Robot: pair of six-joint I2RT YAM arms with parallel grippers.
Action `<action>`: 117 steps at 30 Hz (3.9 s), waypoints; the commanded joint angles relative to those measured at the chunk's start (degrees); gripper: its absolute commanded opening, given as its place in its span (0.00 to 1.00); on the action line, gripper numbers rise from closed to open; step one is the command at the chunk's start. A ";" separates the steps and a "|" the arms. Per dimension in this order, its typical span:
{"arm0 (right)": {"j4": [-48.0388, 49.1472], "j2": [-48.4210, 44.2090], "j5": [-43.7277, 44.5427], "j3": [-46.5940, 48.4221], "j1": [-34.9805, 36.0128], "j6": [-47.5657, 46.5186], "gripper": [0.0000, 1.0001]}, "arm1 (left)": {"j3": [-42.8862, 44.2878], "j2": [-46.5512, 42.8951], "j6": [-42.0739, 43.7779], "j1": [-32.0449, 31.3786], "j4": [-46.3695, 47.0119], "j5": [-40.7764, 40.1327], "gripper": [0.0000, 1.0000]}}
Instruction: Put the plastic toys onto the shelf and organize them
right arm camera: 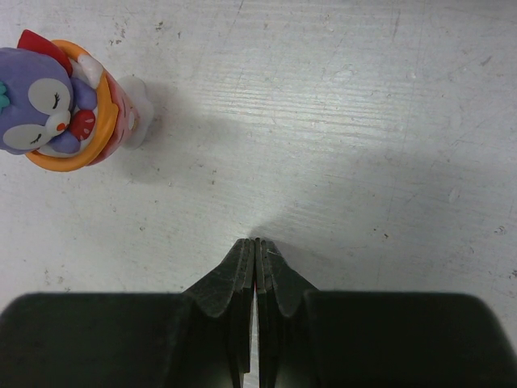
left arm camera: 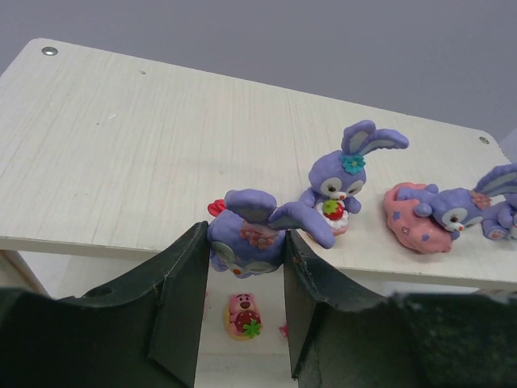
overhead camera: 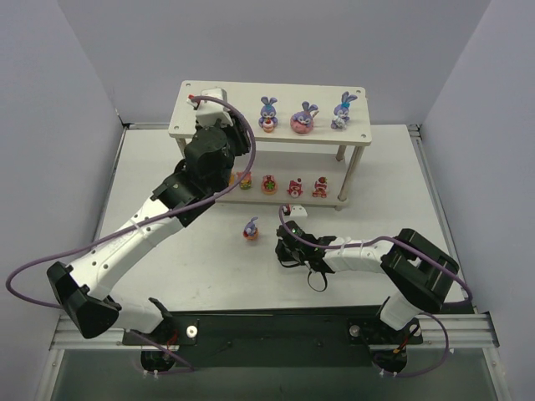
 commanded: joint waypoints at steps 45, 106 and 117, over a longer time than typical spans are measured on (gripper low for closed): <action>-0.74 2.67 -0.53 1.57 -0.41 0.93 0.02 | 26.93 15.71 -9.71 9.59 -26.72 4.46 0.03; -1.36 3.11 -0.27 2.18 -0.50 0.67 0.02 | 22.54 10.62 -6.19 10.21 -22.50 8.15 0.70; -1.89 2.14 -0.62 2.18 -1.46 0.84 0.04 | 8.84 -2.47 -4.43 8.63 -21.27 7.97 0.95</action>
